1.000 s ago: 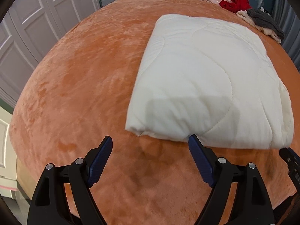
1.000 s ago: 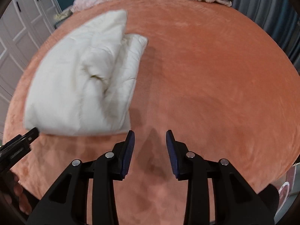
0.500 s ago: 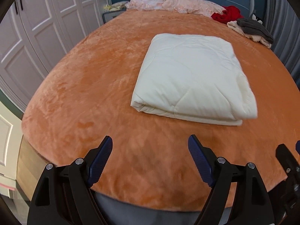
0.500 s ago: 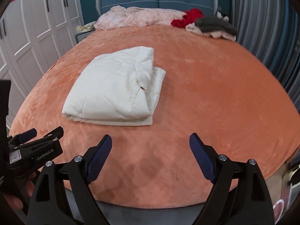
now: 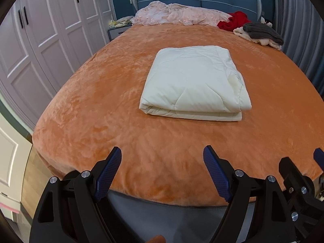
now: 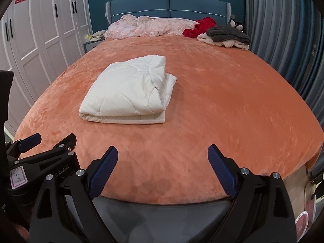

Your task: Fold large clothes

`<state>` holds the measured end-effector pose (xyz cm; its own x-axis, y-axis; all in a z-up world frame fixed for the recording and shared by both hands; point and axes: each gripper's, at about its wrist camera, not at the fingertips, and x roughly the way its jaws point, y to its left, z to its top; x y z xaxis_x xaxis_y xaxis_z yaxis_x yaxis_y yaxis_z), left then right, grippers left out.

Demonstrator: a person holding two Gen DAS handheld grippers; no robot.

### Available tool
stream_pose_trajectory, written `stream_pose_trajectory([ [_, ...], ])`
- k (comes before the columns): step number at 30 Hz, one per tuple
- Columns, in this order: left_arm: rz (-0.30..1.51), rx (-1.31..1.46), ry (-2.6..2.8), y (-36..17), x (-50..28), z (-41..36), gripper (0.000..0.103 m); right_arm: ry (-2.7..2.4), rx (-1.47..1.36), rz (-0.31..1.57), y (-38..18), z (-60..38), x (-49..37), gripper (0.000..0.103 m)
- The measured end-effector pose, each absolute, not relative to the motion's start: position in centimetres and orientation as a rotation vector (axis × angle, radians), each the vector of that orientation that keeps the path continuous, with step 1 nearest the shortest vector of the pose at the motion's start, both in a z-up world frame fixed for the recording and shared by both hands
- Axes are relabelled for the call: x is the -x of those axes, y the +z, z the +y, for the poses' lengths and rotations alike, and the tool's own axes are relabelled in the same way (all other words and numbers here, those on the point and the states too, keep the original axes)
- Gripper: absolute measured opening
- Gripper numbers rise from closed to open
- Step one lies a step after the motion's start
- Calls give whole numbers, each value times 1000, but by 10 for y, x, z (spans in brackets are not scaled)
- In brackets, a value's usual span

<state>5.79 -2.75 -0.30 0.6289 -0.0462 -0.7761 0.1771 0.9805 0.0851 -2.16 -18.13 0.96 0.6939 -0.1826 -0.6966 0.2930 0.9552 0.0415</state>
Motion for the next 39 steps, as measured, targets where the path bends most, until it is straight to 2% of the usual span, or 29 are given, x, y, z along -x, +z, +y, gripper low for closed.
stream_pose_trajectory([
  [13, 883, -97, -105, -6, -40, -2, 81, -265, -161, 724, 8, -161, 37, 88],
  [39, 872, -113, -88, -10, -37, -1, 80, -276, -148, 734, 3, -155, 36, 88],
])
